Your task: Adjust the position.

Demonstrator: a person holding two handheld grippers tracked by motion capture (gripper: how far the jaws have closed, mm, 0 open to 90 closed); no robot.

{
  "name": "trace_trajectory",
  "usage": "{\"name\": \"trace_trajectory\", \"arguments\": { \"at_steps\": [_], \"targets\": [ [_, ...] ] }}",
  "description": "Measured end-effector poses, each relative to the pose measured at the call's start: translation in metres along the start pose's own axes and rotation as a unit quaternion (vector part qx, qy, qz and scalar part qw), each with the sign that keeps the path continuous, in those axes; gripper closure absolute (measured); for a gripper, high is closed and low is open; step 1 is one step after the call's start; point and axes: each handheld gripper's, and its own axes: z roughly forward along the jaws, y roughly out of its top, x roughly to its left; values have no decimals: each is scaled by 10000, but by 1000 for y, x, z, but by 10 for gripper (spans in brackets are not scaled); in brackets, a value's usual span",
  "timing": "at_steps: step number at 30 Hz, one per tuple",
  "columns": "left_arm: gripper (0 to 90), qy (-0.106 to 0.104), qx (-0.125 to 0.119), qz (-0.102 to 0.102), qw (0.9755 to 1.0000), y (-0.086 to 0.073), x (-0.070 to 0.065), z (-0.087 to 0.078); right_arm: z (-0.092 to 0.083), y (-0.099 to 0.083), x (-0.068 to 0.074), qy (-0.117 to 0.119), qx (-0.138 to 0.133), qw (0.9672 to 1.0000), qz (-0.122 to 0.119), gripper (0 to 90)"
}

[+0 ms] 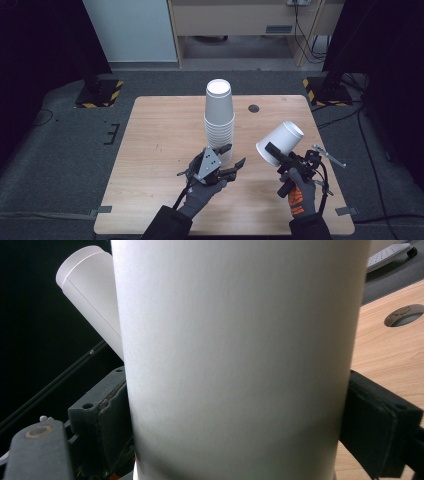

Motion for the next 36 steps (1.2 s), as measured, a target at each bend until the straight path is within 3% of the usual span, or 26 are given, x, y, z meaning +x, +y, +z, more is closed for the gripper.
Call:
{"name": "trace_trajectory", "arguments": {
  "at_steps": [12, 22, 36],
  "targets": [
    [365, -77, -115, -22, 9999, -2, -3, 22, 2, -2, 2, 52, 28, 10000, 38, 131],
    [392, -120, -306, -163, 9993, -6, -3, 35, 4, -6, 0, 41, 90, 9999, 111, 130],
    [438, -132, -338, -76, 9993, -8, -7, 48, 7, -9, -1, 50, 178, 9997, 178, 130]
  ]
}}
